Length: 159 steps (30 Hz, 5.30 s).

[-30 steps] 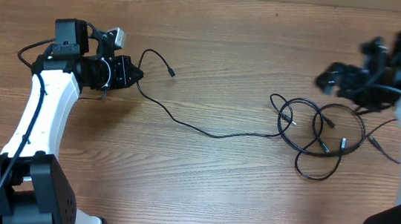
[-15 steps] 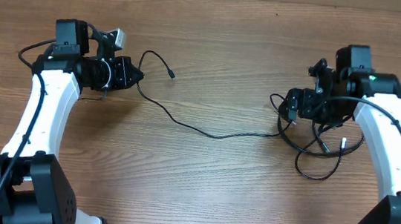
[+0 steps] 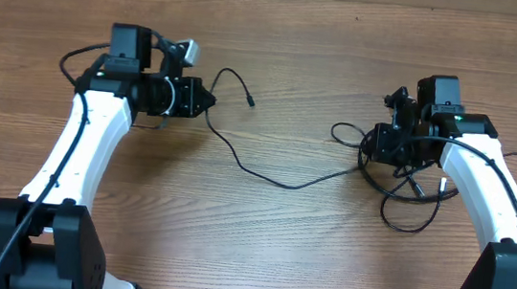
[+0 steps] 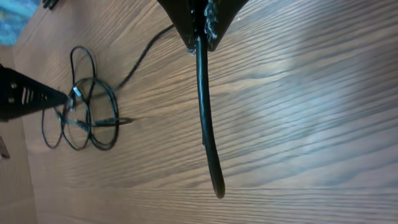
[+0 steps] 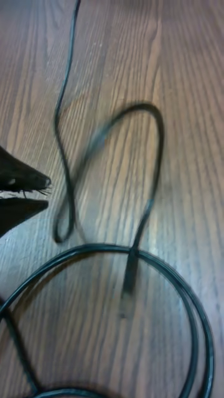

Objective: Untangle cables

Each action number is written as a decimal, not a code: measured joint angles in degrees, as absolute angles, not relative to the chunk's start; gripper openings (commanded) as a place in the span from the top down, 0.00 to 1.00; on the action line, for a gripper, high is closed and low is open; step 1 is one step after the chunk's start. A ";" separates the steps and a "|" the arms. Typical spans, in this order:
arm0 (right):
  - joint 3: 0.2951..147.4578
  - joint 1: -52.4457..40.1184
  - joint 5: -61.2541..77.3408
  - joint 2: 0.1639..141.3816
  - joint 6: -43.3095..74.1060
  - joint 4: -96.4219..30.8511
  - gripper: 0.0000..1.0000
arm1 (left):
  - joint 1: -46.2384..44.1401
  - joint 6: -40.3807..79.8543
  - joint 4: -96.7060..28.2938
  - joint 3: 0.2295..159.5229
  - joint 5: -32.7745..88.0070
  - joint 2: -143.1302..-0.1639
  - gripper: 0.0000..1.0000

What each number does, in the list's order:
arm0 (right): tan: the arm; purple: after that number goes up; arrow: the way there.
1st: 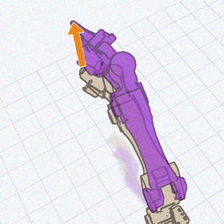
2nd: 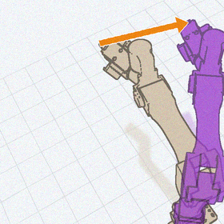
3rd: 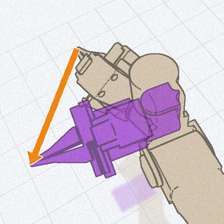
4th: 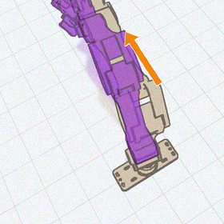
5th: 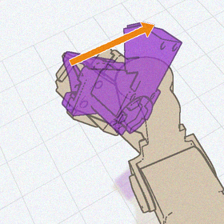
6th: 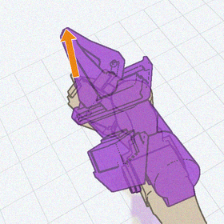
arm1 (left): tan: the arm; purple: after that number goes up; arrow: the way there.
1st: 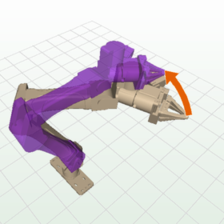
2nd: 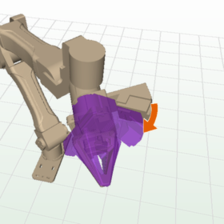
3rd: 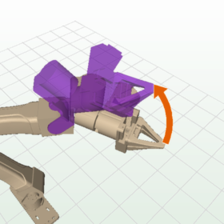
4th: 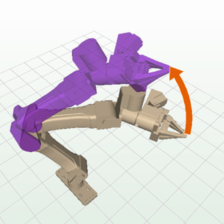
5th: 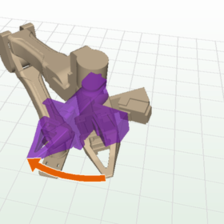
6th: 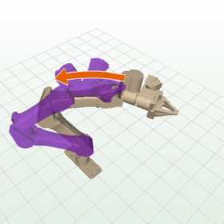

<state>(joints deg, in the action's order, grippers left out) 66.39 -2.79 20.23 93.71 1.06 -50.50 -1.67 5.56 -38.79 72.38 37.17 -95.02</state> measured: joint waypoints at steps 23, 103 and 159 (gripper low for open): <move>67.24 -2.76 18.44 93.71 -4.49 -50.76 0.00 | -7.94 9.78 -31.79 75.18 36.07 -95.02 0.96; 99.79 16.45 8.64 121.36 -6.00 -44.60 0.11 | -28.53 20.91 -4.69 114.89 21.15 -133.86 0.00; 59.24 16.40 0.43 62.63 23.53 -54.83 0.00 | -46.72 4.45 -90.43 157.01 -22.59 -109.60 0.00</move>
